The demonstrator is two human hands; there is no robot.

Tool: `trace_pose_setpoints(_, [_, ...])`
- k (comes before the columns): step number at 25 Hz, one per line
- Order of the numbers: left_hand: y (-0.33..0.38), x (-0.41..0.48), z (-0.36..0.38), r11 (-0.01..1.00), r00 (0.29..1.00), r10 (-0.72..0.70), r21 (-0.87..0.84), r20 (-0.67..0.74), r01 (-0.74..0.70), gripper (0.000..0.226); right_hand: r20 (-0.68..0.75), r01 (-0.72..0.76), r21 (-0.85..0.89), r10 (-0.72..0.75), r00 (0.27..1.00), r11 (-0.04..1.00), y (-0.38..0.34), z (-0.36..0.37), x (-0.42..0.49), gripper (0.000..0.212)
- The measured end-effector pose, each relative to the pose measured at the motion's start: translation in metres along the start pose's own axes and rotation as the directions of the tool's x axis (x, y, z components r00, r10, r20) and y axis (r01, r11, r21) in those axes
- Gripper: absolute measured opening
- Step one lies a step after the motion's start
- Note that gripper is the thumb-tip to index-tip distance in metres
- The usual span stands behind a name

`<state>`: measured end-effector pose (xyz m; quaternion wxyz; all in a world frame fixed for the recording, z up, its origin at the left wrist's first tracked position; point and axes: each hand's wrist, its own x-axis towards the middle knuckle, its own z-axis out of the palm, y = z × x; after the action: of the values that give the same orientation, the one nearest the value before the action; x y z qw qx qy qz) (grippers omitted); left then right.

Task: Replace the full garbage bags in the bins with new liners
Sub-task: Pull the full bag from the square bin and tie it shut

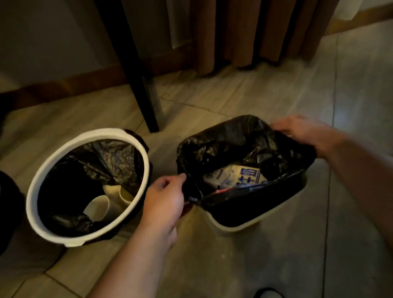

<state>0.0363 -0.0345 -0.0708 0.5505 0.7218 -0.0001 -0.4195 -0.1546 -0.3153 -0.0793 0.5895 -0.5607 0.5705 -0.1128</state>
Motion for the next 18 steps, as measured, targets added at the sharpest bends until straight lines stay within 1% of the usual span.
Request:
trace_pose_setpoints(2, [-0.003, 0.004, 0.005, 0.999, 0.999, 0.028, -0.042, -0.025, -0.029, 0.024, -0.081, 0.039, 0.157, -0.027, 0.996, 0.987, 0.005, -0.006, -0.004, 0.023])
trace_pose_setpoints(4, [-0.004, 0.006, 0.007, 0.996, 0.996, 0.058, -0.070, -0.065, -0.062, 0.024, -0.209, 0.114, 0.208, -0.070, 0.976, 0.971, 0.001, -0.008, -0.008, 0.023])
trace_pose_setpoints(5, [-0.003, 0.007, 0.007, 0.993, 0.993, 0.085, -0.072, -0.077, -0.090, 0.022, -0.254, 0.149, 0.203, -0.094, 0.963, 0.968, -0.003, -0.007, -0.010, 0.021])
trace_pose_setpoints(8, [0.010, 0.011, 0.009, 0.978, 0.979, 0.176, -0.093, -0.106, -0.186, 0.018, -0.334, 0.279, 0.086, -0.236, 0.913, 0.957, -0.013, -0.001, -0.009, 0.023])
trace_pose_setpoints(11, [0.023, 0.014, 0.011, 0.953, 0.950, 0.297, -0.024, -0.100, -0.301, 0.013, -0.374, 0.419, -0.019, -0.395, 0.839, 0.908, -0.018, 0.006, -0.007, 0.025])
trace_pose_setpoints(13, [0.030, 0.013, 0.014, 0.926, 0.920, 0.376, 0.003, -0.111, -0.378, 0.014, -0.407, 0.431, -0.094, -0.430, 0.806, 0.897, -0.020, 0.006, -0.007, 0.026])
trace_pose_setpoints(15, [0.038, 0.007, 0.017, 0.886, 0.883, 0.462, 0.001, -0.086, -0.464, 0.018, -0.422, 0.489, -0.099, -0.481, 0.769, 0.867, -0.027, 0.002, -0.009, 0.030])
trace_pose_setpoints(16, [0.041, 0.002, 0.017, 0.870, 0.869, 0.492, 0.007, -0.063, -0.492, 0.020, -0.420, 0.523, -0.074, -0.502, 0.756, 0.849, -0.032, -0.001, -0.010, 0.031])
trace_pose_setpoints(17, [0.041, -0.003, 0.015, 0.860, 0.860, 0.509, 0.019, -0.041, -0.509, 0.020, -0.403, 0.532, -0.031, -0.498, 0.768, 0.846, -0.037, -0.001, -0.013, 0.029])
trace_pose_setpoints(18, [0.038, -0.009, 0.011, 0.856, 0.856, 0.517, 0.036, -0.025, -0.516, 0.017, -0.368, 0.509, -0.009, -0.476, 0.799, 0.861, -0.043, -0.001, -0.016, 0.023])
